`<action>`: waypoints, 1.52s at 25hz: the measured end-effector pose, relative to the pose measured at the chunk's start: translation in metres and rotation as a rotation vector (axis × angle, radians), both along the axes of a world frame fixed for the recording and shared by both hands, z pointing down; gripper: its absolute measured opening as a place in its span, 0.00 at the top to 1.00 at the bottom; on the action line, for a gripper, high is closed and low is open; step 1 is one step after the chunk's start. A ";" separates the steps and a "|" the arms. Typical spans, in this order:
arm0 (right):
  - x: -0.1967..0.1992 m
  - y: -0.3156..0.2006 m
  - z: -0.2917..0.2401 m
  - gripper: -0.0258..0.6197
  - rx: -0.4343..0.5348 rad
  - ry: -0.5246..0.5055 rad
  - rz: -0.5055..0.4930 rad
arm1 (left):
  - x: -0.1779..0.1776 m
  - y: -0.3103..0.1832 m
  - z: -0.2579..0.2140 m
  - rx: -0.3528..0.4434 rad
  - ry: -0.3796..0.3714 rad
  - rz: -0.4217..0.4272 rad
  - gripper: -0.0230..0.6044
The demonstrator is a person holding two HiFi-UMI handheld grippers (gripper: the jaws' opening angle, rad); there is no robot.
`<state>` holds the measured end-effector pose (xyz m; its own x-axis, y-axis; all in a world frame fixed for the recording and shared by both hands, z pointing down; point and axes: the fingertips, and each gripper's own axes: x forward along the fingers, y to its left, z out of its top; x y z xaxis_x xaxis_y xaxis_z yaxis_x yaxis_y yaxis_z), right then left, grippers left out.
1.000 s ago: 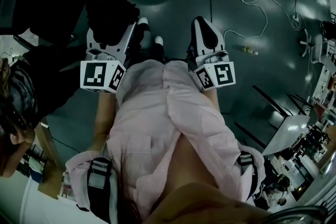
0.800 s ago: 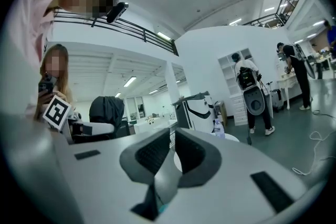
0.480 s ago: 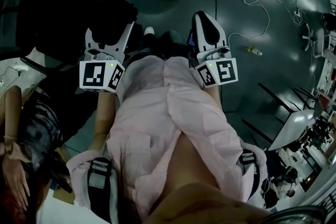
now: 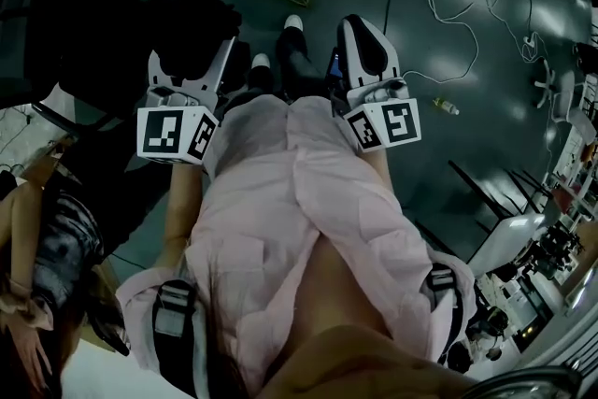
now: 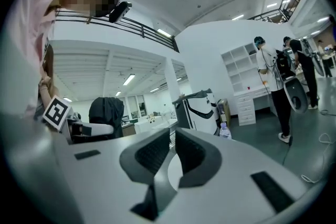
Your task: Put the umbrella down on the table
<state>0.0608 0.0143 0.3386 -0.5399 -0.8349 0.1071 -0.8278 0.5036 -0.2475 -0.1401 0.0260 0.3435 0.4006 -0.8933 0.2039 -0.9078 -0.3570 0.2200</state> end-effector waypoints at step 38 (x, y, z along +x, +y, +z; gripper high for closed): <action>0.062 -0.207 0.023 0.91 -0.093 -0.010 0.063 | 0.059 -0.268 0.100 -0.196 -0.166 0.149 0.46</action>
<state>0.1229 -0.1930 0.3616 -0.4883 -0.8538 0.1806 -0.8542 0.4252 -0.2993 -0.0814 -0.2423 0.4438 0.4711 -0.7641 0.4408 -0.8779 -0.4545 0.1506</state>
